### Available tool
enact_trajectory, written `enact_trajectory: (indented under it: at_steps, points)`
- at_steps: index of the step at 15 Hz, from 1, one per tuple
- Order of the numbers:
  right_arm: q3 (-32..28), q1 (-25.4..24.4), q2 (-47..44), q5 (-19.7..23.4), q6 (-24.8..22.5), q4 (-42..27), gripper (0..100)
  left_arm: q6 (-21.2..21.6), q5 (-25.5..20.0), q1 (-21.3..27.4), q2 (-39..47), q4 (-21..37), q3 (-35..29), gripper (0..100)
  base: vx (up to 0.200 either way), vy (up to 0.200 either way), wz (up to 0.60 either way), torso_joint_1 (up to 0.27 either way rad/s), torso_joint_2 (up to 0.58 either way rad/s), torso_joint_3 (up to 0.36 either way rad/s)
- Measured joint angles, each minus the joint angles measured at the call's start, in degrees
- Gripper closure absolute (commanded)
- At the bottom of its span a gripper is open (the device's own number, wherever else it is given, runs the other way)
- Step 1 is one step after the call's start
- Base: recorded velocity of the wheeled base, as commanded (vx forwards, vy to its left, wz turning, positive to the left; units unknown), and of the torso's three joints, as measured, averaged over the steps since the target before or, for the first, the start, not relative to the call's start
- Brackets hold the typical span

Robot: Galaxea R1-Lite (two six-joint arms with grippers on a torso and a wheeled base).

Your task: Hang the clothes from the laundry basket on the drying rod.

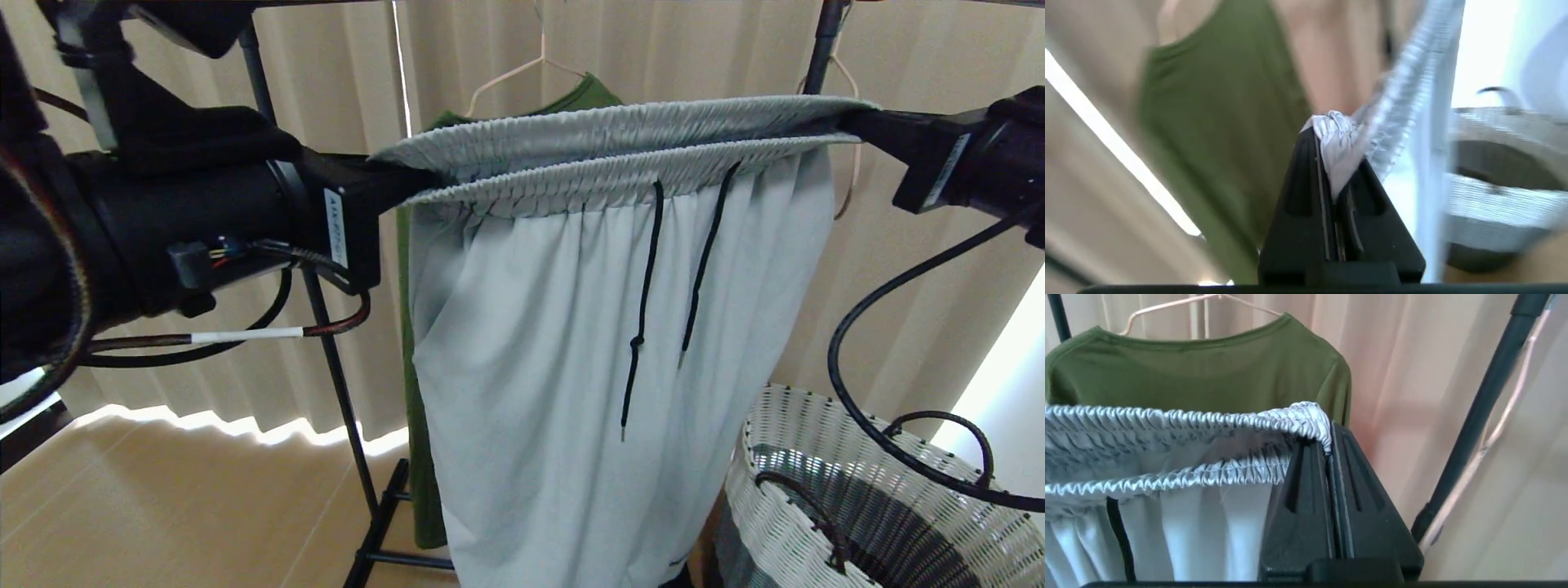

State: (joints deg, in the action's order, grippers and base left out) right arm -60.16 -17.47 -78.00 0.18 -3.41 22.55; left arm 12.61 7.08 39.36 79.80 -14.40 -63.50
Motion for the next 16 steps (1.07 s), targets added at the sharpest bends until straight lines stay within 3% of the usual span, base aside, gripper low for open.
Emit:
enact_trajectory:
  at_steps: [7, 12, 16]
  points:
    - [2.4, -1.0, 12.5, 0.5, -0.9, -14.5, 100, -0.4, 7.5, -3.0, 10.2, -2.3, -9.9, 100, 0.0, 0.0, 0.0, 0.0, 0.0, 0.0]
    - [3.1, -1.8, 16.0, 0.7, -0.9, -15.1, 100, -0.7, 7.7, -4.4, 13.7, -2.3, -12.1, 100, 0.0, 0.0, 0.0, 0.0, 0.0, 0.0]
    - [3.2, -5.0, 20.2, 0.8, -0.9, -22.5, 100, -3.1, 7.8, -7.3, 18.6, -2.3, -18.3, 100, 0.0, 0.0, 0.0, 0.0, 0.0, 0.0]
